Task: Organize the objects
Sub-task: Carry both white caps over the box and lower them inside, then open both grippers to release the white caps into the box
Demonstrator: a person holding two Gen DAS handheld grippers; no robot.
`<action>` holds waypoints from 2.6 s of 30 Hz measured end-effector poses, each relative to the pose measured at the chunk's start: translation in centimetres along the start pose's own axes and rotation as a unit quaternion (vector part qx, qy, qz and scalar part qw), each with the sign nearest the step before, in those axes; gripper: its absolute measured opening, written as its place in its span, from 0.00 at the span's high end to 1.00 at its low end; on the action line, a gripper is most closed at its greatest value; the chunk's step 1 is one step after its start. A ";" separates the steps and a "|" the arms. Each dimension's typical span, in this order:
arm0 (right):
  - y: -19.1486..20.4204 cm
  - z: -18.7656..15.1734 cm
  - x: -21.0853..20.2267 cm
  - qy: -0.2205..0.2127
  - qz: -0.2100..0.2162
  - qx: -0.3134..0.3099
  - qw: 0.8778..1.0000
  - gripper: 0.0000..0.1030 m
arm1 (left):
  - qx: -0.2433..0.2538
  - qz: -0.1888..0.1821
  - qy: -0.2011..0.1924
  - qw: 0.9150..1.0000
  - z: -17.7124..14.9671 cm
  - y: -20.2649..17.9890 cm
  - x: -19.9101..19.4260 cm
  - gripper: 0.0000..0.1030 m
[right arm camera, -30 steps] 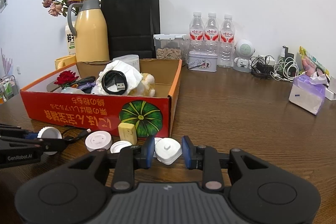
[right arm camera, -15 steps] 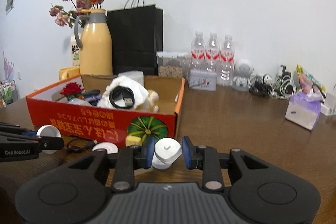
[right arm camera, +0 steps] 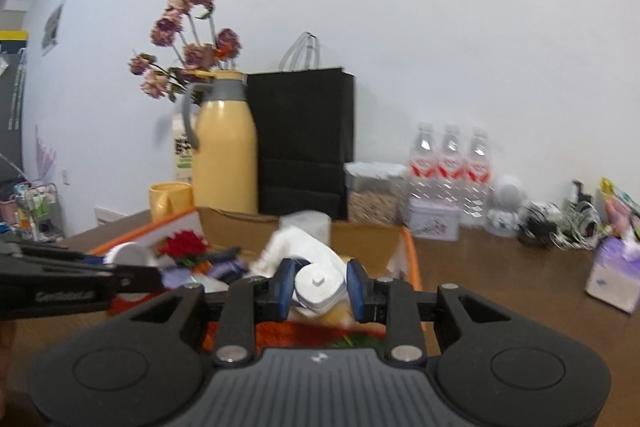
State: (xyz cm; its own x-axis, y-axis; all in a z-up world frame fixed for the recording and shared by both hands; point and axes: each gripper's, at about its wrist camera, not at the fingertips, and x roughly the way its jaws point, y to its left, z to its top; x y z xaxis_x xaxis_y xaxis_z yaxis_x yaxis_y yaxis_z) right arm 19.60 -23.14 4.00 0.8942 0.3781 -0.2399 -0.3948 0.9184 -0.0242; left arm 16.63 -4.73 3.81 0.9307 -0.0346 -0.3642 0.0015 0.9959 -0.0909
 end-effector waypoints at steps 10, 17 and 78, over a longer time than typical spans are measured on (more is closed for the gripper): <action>3.8 3.0 5.9 -0.001 0.027 -0.010 1.000 0.74 | -0.034 0.035 -0.031 0.998 4.0 2.9 4.5 0.84; 3.6 0.9 8.3 0.039 0.023 0.000 0.999 0.74 | -0.029 0.036 0.013 0.999 2.4 4.0 6.9 0.84; -2.2 -1.5 0.6 0.060 -0.048 0.014 0.997 0.00 | 0.011 0.039 -0.030 0.999 0.0 1.1 0.8 0.00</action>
State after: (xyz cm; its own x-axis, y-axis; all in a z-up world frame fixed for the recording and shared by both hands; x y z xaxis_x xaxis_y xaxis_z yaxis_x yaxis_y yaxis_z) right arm 20.68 -25.15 2.41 0.8947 0.2735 -0.3531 -0.3015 0.9531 -0.0256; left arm 17.39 -3.63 3.44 0.9485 0.0468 -0.3133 -0.0638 0.9970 -0.0442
